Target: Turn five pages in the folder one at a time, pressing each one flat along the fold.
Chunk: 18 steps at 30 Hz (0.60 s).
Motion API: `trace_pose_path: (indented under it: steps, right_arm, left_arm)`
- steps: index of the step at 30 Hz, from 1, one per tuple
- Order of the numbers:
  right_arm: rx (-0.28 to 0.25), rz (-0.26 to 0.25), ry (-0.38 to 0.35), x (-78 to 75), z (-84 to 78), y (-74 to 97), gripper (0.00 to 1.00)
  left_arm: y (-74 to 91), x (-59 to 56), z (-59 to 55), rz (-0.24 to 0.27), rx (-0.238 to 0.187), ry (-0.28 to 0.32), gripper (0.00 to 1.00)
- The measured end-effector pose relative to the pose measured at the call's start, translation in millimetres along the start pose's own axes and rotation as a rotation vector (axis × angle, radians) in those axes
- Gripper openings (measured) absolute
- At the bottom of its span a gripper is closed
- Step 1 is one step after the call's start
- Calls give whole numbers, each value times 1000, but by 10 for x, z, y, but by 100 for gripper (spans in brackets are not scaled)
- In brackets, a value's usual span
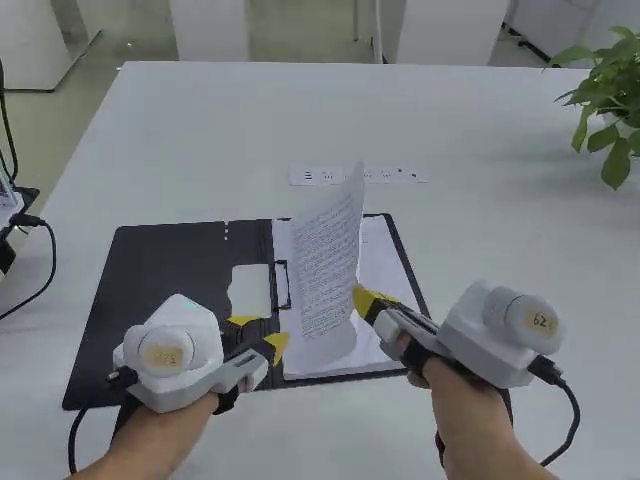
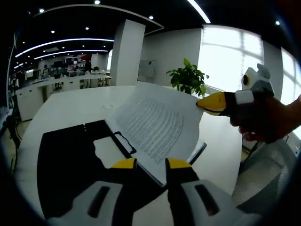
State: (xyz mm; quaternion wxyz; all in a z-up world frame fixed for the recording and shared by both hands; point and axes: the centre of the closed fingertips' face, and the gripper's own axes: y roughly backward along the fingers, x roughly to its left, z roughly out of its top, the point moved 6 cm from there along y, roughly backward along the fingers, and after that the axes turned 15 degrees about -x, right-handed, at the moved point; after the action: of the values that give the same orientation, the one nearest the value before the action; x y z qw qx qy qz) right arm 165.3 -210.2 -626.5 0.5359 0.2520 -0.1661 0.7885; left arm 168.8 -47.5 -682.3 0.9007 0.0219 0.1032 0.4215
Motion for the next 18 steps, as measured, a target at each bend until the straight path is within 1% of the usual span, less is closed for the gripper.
trace_pose_path:
  steps: [4,5,7,9,10,12,14,18]
  right_arm:
    - [13,46,7,201,-49,-91,0]
    - [19,53,9,233,-65,-112,0]
    - [27,74,13,317,-105,-164,0]
    - [39,95,17,409,-146,-213,0]
    - [43,104,21,444,-165,-235,0]
    - [55,117,26,505,-207,-284,0]
    - [72,140,41,591,-279,-357,0]
    - [97,173,44,730,-390,-447,0]
  left_arm:
    - [208,92,59,28,-17,-7,23]
    - [247,108,78,31,-27,-7,23]
    - [331,149,106,43,-31,-10,23]
    - [422,185,155,53,-52,-12,23]
    - [459,198,169,57,-52,-17,23]
    - [521,242,182,68,-57,-14,24]
    - [608,296,196,91,-59,-29,25]
    - [768,405,189,131,-62,-28,25]
